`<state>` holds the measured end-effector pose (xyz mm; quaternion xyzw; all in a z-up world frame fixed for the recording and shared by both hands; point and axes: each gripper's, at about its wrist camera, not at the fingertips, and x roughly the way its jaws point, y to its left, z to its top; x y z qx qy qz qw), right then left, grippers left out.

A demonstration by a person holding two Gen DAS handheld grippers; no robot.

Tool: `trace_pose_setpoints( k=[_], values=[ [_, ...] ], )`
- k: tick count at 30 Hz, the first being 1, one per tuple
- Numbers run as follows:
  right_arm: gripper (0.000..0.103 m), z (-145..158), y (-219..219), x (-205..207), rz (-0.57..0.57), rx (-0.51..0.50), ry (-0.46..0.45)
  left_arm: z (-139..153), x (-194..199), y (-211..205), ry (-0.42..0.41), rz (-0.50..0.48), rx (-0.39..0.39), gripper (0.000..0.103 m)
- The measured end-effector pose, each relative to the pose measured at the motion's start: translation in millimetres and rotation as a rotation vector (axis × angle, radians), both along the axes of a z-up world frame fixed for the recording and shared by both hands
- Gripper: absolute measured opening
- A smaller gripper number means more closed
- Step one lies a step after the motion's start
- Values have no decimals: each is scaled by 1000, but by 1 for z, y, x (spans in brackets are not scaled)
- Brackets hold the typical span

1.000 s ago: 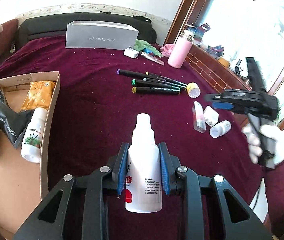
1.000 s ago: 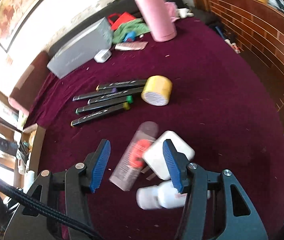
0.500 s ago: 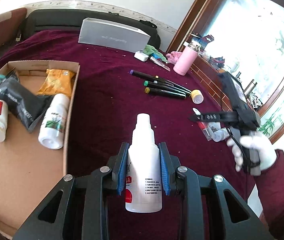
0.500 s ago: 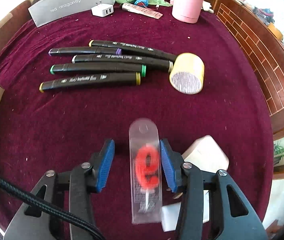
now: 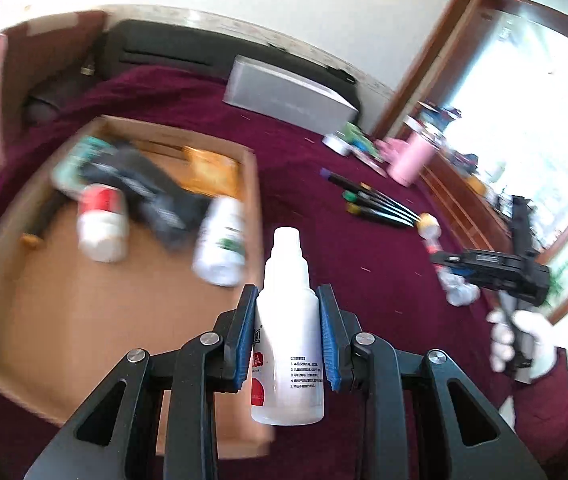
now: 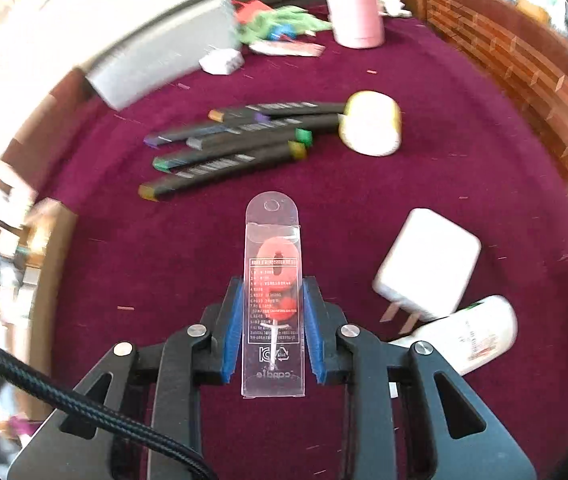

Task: Organize objects
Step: 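Carry the spray bottle in the left tool toward the tray while the right tool grasps the clear red-printed packet, then lower the spray bottle into the tray with the left tool while the right tool drops the packet there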

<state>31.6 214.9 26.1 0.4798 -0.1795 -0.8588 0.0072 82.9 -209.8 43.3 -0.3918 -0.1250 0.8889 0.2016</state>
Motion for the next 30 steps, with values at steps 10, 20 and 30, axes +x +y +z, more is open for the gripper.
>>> trace_pose_setpoints(
  k=[10, 20, 30],
  values=[
    [26, 45, -93, -15, 258, -233, 98, 4, -22, -63, -6, 174, -121, 25],
    [26, 36, -240, -84, 461, -201, 19, -25, -58, -103, -74, 251, -176, 25],
    [26, 11, -330, -137, 539, 16, -30, -43, -82, -119, -121, 225, -133, 25]
  ],
)
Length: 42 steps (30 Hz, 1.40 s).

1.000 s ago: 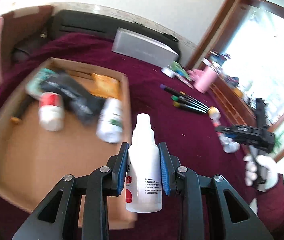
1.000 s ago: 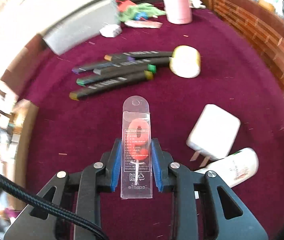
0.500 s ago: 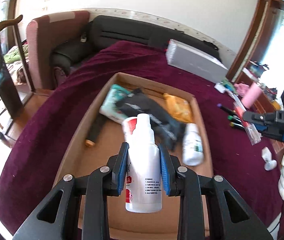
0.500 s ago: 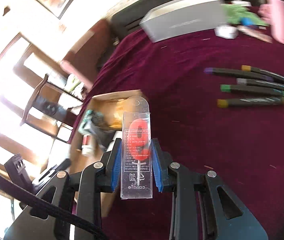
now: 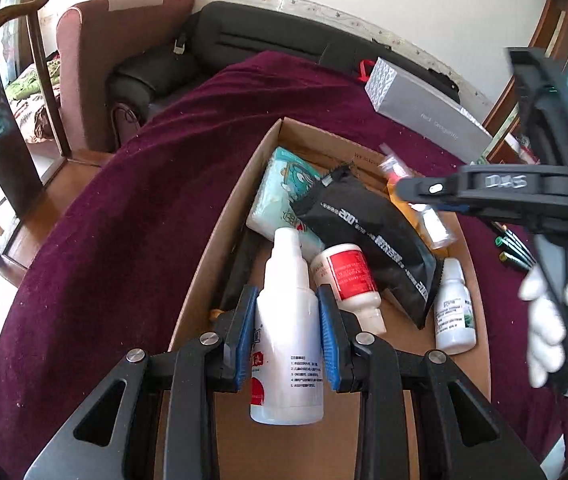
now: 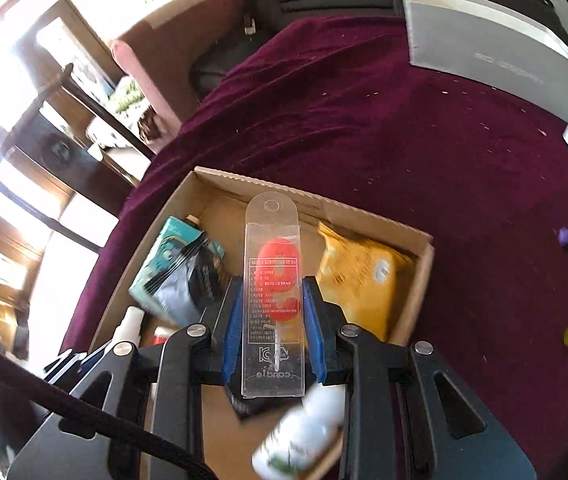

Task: Organize objects
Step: 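Lower the spray bottle into the tray with the left tool while the right tool drops the packet there, then grasp the white charger plug with the left tool while the right tool grasps the small white bottle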

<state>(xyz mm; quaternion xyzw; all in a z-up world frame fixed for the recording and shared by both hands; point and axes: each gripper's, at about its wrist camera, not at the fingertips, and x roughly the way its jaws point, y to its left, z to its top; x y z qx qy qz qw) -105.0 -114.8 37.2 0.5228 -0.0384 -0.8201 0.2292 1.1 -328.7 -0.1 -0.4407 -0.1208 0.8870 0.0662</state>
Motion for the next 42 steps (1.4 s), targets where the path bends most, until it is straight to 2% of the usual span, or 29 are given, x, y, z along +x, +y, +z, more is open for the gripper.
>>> trace_pose_setpoints(
  k=[9, 10, 12, 13, 19, 23, 26, 28, 31, 35, 39, 42],
  values=[
    [26, -20, -26, -12, 35, 91, -15, -1, 3, -8, 16, 2, 52, 26],
    [26, -21, -29, -12, 40, 107, -7, -1, 2, -10, 17, 4, 61, 27],
    [26, -20, -36, -10, 45, 140, 17, 2, 5, -12, 19, 12, 76, 35],
    [26, -18, -37, -9, 43, 145, 29, 4, 7, -13, 24, 20, 80, 40],
    [31, 9, -26, 7, 11, 128, 119, 16, 22, -21, 53, 51, 118, 41],
    [39, 31, -4, 26, -40, 75, 166, 23, 35, -27, 69, 83, 172, 48],
    [48, 40, 1, 38, -65, 62, 213, 30, 47, -30, 90, 107, 217, 48],
    [49, 46, 8, 52, -76, 72, 253, 36, 52, -26, 102, 103, 203, 48],
    [50, 53, 17, 79, -72, 151, 325, 54, 63, -12, 147, 79, 167, 48],
    [59, 56, 41, 107, -90, 208, 399, 71, 77, 19, 181, 17, 135, 50],
    [60, 51, 93, 125, -147, 170, 375, 79, 84, 69, 178, -96, 105, 53],
    [60, 45, 154, 139, -246, 124, 341, 75, 88, 107, 153, -189, 87, 53]
  ],
)
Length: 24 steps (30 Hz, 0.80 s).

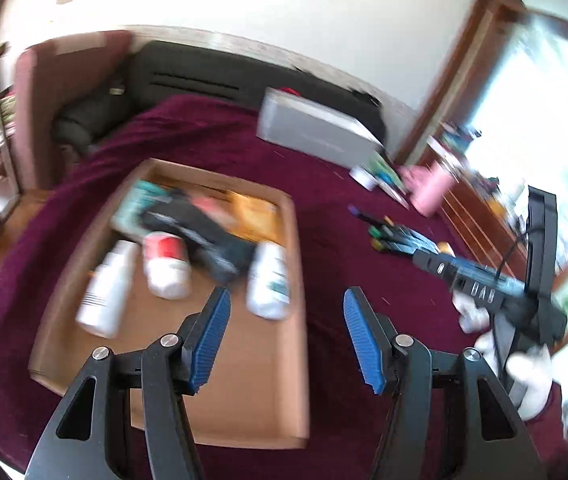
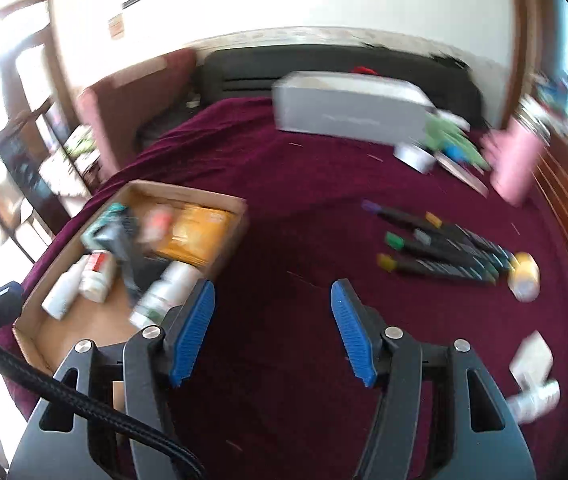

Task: Organize objects
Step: 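Grasp the white charger plug with the left tool while the right tool grasps the small white bottle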

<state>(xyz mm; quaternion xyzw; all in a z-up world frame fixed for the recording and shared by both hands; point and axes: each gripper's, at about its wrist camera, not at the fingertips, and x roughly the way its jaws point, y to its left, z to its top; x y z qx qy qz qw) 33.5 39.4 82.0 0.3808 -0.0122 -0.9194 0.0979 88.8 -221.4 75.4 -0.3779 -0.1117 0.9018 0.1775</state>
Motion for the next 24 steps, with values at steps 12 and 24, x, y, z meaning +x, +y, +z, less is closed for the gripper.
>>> trace_pose_setpoints(
  k=[12, 24],
  values=[
    [62, -37, 271, 38, -480, -260, -107, -26, 6, 143, -99, -286, -134, 53],
    [68, -65, 203, -27, -103, -385, -332, -33, -5, 132, -113, -191, -174, 53]
  ],
)
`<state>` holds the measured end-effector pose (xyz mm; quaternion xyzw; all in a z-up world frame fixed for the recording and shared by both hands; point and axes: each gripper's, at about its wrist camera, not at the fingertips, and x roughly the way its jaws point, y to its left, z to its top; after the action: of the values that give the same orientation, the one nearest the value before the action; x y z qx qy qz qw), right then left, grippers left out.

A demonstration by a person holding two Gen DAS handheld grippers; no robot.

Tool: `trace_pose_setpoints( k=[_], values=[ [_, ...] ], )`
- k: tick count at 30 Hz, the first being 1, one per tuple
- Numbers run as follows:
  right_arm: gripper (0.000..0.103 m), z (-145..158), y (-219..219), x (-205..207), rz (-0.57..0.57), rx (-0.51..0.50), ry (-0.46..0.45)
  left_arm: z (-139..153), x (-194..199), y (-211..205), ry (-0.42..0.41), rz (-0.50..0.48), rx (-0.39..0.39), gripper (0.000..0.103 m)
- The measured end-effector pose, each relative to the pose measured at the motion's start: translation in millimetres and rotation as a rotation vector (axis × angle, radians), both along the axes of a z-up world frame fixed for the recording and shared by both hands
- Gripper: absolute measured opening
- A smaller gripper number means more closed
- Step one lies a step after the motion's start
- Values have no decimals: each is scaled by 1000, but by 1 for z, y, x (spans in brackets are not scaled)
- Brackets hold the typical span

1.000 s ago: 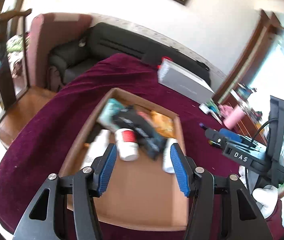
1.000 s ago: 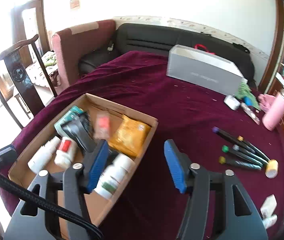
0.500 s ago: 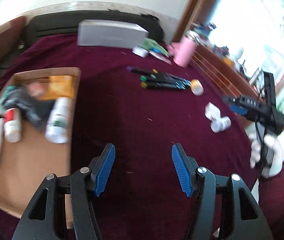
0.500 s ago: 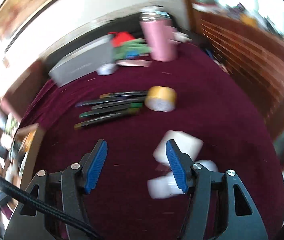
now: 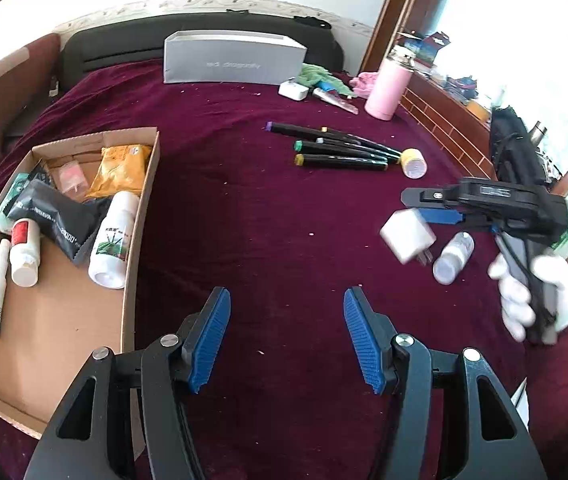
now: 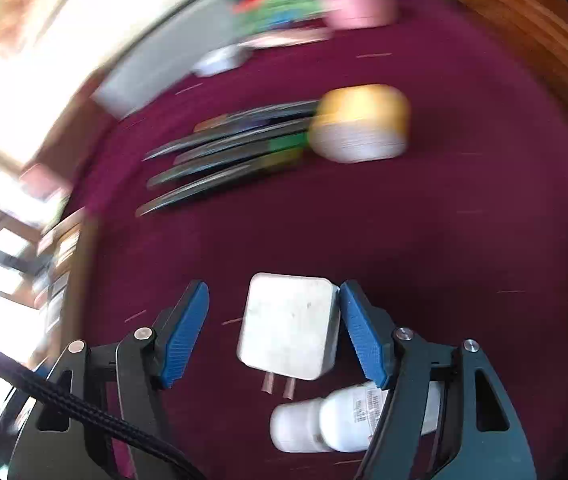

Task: Organize objects
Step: 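Grasp the white charger plug with the left tool while the right tool grasps the small white bottle, then carry the charger and white bottle into the tray and open both tools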

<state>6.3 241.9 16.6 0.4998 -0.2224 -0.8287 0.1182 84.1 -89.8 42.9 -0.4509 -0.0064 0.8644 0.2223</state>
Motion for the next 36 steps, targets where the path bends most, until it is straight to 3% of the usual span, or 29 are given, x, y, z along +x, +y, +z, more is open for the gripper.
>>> trace_pose_setpoints(
  k=[1, 3, 7, 11, 17, 20, 24, 29, 36],
  values=[
    [68, 3, -15, 2, 86, -74, 18, -1, -1, 0, -3, 1, 1, 53],
    [68, 11, -27, 8, 126, -130, 57, -4, -3, 1, -10, 0, 0, 53],
    [68, 27, -11, 31, -9, -51, 168, -9, -10, 16, -29, -21, 7, 53],
    [68, 32, 30, 58, -138, -77, 199, -7, -16, 53, 26, -119, 10, 53],
    [70, 23, 80, 96, -284, -111, 178, -22, -8, 129, 194, -386, -163, 53],
    [70, 16, 93, 107, -312, -123, 152, -38, -18, 156, 173, -449, -227, 53],
    [70, 10, 95, 115, -313, -135, 132, -50, -29, 176, 131, -465, -235, 55],
    [70, 4, 75, 108, -264, -137, 102, -48, -32, 157, 50, -440, -131, 47],
    [70, -3, 31, 101, -210, -42, 61, -35, -30, 90, 59, -332, -67, 47]
  ],
)
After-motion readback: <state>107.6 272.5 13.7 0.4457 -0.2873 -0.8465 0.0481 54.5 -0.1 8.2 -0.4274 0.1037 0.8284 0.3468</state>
